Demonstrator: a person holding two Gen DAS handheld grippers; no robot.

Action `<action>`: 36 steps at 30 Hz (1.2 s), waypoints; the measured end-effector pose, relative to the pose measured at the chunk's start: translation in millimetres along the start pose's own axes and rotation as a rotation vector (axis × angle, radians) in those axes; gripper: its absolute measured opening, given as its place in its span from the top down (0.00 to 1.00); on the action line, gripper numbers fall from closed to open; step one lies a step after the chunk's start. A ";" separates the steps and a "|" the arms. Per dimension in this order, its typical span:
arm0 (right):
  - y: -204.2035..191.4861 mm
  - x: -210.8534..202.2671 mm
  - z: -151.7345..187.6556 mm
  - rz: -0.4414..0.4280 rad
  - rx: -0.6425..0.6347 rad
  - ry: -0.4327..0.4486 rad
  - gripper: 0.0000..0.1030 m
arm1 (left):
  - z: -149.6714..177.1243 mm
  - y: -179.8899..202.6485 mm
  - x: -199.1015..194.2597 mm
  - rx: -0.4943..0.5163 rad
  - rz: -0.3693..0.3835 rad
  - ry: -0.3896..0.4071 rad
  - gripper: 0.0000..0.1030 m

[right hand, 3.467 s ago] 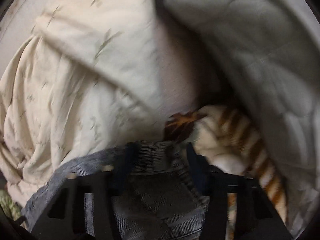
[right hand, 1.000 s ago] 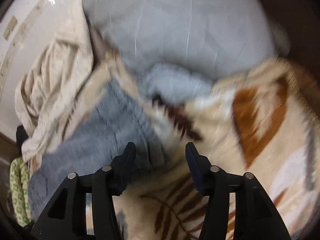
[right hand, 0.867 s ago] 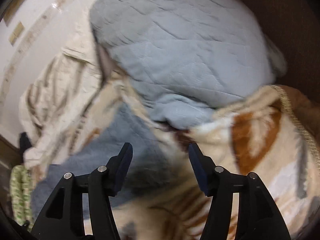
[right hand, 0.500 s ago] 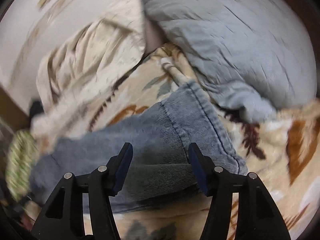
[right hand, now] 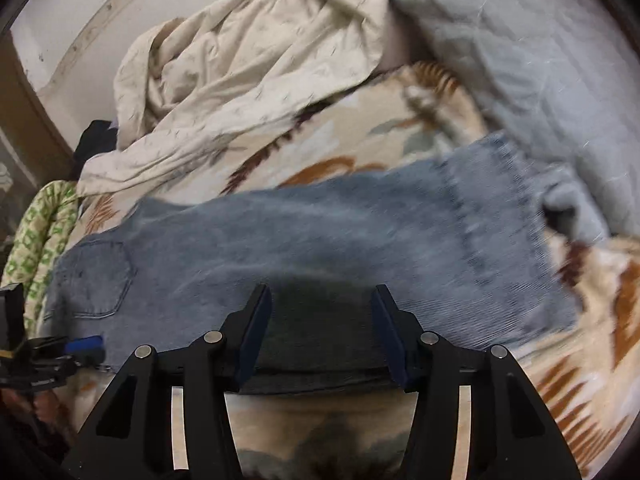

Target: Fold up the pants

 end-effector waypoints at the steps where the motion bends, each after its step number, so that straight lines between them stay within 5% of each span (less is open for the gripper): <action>1: -2.8 6.8 3.9 -0.015 0.008 -0.023 0.51 | -0.3 0.4 -0.1 0.003 0.001 -0.005 0.75; 5: -7.8 41.8 26.2 -0.062 0.054 -0.181 0.48 | 4.9 -11.4 -6.1 -0.028 0.039 -0.027 0.85; 9: -19.0 45.7 37.0 -0.095 0.081 -0.267 0.47 | 13.4 -22.1 -7.7 -0.079 0.106 -0.068 0.90; 13: -29.0 44.0 48.5 -0.065 0.033 -0.301 0.47 | 31.6 -20.3 -2.1 -0.044 0.093 -0.135 0.92; 19: -40.2 35.1 40.8 -0.080 -0.022 -0.351 0.48 | 21.9 -8.3 -23.3 0.024 0.098 -0.034 0.91; 28: -118.7 42.7 -31.2 -0.216 -0.145 -0.142 0.48 | -22.6 -1.3 -78.0 0.073 0.159 0.223 0.69; 29: -128.3 51.7 -41.1 -0.237 -0.149 -0.134 0.48 | -25.7 -4.1 -79.5 0.061 0.150 0.238 0.59; 30: -139.4 63.0 -51.4 -0.261 -0.154 -0.129 0.48 | -28.7 -7.7 -77.0 0.041 0.135 0.243 0.53; 34: -172.4 109.6 -75.9 -0.277 -0.182 -0.161 0.48 | -32.6 -36.5 -39.8 -0.062 0.005 0.144 0.53; 36: -188.3 138.1 -84.3 -0.269 -0.198 -0.196 0.48 | -30.2 -48.2 -24.0 -0.100 -0.034 0.085 0.61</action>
Point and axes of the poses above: each gripper's, at about its wrist camera, not at the fingertips, and x roughly the way its jaws point, y to its right, z to its underside, the point moved 4 cm from there along x, roughly the way its jaws point, and after that the axes turned 6 degrees about -z, right-handed, at the moved point
